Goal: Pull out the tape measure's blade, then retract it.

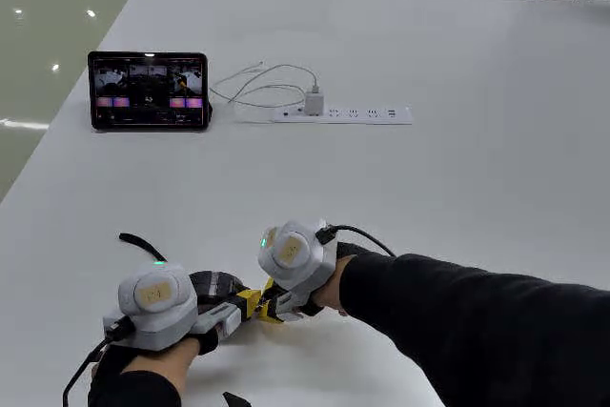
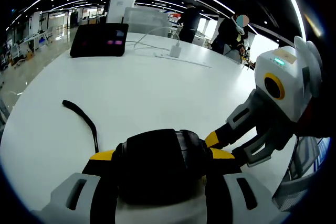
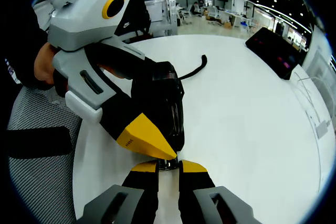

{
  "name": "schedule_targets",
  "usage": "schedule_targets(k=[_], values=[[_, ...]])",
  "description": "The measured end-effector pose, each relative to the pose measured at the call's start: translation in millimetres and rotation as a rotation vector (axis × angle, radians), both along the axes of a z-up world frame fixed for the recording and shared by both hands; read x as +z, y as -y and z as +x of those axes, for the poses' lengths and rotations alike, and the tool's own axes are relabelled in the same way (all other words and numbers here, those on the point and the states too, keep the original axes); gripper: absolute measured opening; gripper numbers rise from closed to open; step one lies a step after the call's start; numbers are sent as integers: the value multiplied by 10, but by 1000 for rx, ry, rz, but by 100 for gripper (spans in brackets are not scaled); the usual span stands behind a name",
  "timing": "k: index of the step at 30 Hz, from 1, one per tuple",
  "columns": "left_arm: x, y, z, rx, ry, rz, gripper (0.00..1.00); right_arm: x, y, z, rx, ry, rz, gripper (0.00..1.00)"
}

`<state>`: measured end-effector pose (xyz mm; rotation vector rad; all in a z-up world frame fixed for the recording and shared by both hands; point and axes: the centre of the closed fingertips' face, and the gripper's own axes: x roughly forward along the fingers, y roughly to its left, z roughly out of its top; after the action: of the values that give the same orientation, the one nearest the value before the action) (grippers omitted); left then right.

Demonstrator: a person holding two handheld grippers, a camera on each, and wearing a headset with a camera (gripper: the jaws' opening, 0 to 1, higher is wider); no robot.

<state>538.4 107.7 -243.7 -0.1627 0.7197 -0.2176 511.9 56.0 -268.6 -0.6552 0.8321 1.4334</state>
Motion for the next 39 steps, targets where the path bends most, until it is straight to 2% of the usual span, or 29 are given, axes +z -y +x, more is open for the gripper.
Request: schedule_targets(k=[18, 25, 31, 39], values=[[1, 23, -14, 1, 3, -3, 64, -5, -28, -18, -1, 9, 11, 10], [2, 37, -16, 6, 18, 8, 65, -8, -28, -30, 17, 37, 11, 11], [2, 37, -10, 4, 14, 15, 66, -14, -31, -28, 12, 67, 7, 12], [19, 30, -8, -9, 13, 5, 65, 9, -26, -14, 24, 73, 5, 12]])
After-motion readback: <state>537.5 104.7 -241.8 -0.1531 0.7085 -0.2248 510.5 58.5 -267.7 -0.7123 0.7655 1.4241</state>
